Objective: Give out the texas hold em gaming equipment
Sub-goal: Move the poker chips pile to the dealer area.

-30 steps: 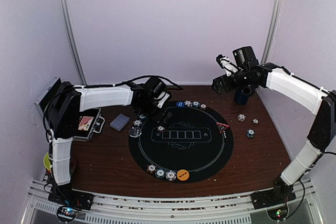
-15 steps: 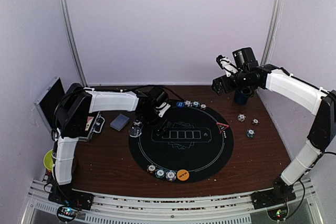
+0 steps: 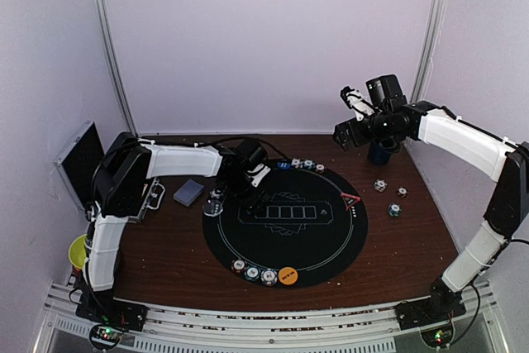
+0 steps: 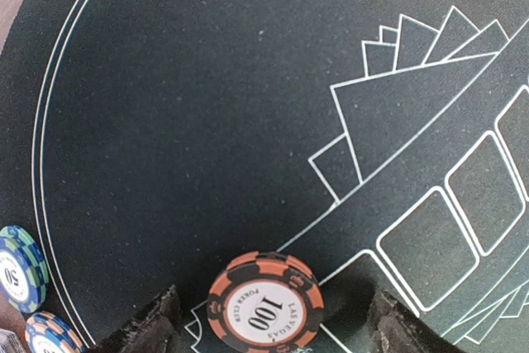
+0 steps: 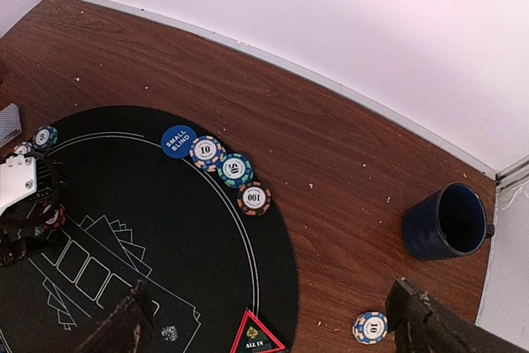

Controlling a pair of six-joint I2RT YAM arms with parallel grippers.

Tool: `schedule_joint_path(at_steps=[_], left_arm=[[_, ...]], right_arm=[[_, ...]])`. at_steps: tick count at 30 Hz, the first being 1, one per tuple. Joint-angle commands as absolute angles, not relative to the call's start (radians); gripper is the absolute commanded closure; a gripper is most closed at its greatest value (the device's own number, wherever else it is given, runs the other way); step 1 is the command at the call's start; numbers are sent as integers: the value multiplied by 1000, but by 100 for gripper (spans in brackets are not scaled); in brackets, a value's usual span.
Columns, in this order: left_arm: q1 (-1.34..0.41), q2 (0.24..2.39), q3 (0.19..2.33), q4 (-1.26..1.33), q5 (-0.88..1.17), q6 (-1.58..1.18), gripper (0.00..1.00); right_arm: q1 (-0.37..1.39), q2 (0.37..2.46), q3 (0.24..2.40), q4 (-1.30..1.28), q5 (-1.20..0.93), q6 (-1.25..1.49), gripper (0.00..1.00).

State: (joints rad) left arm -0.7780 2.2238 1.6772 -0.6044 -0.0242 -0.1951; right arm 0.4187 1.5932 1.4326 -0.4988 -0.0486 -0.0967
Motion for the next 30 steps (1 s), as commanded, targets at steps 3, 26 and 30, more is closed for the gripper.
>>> schedule_joint_path(at_steps=[3, 26, 30], left_arm=[[-773, 2253, 1707, -598, -8, -178, 24], [-773, 2265, 1699, -617, -5, -187, 65], [-773, 2264, 1709, -620, -27, -187, 73]], right_arm=[[414, 1562, 1414, -477, -62, -86, 1], [414, 1554, 1412, -474, -68, -88, 1], [414, 1555, 1413, -473, -67, -88, 1]])
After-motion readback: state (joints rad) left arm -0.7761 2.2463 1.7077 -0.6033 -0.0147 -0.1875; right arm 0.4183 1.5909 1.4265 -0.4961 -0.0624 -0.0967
